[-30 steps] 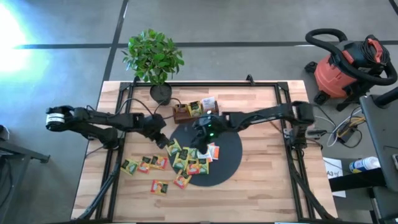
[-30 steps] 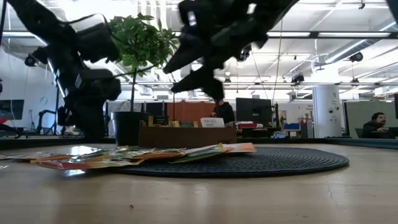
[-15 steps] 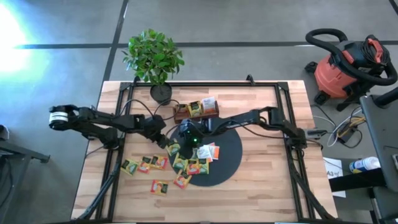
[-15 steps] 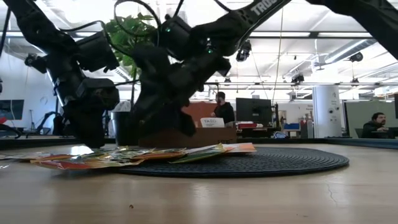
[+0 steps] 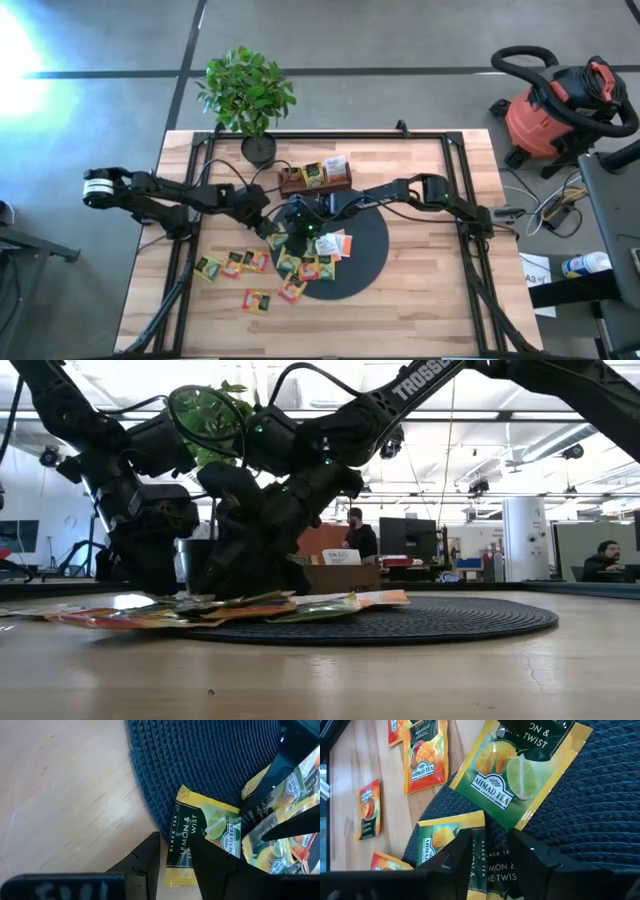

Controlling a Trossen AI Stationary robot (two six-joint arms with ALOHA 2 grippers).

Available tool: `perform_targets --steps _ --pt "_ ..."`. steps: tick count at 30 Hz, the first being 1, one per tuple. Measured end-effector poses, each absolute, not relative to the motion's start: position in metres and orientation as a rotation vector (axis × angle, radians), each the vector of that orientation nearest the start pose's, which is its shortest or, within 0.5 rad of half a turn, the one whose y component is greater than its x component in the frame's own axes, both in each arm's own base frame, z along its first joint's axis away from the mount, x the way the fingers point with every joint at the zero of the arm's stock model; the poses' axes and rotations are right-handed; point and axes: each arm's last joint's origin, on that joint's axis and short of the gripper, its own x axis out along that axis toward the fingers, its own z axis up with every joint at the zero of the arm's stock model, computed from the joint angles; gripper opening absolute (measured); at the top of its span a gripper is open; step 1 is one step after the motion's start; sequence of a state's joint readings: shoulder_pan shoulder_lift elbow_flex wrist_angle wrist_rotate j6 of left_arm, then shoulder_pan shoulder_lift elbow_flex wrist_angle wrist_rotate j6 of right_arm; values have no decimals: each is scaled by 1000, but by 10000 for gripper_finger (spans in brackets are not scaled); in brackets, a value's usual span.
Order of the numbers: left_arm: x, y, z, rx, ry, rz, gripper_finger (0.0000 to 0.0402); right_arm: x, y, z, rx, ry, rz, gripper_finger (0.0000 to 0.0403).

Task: Pick & Place Tea
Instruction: Put the yellow tea bag into the middle slot of the wooden organizer

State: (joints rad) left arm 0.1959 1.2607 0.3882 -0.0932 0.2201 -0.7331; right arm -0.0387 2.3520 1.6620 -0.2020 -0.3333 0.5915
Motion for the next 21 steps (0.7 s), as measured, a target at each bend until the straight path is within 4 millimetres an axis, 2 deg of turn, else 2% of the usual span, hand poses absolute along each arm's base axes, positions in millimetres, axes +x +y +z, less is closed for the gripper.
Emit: perform_targets --steps 7,11,17,21 --pt "197 29 129 -929 926 204 90 493 -12 109 706 932 -9 111" --pt "197 28 130 -942 926 191 85 493 -14 109 701 931 -12 102" --pt "199 29 138 -926 929 185 42 493 -14 108 689 932 -7 96" --pt "193 29 139 -875 1013 224 6 493 -14 108 688 932 -7 96"
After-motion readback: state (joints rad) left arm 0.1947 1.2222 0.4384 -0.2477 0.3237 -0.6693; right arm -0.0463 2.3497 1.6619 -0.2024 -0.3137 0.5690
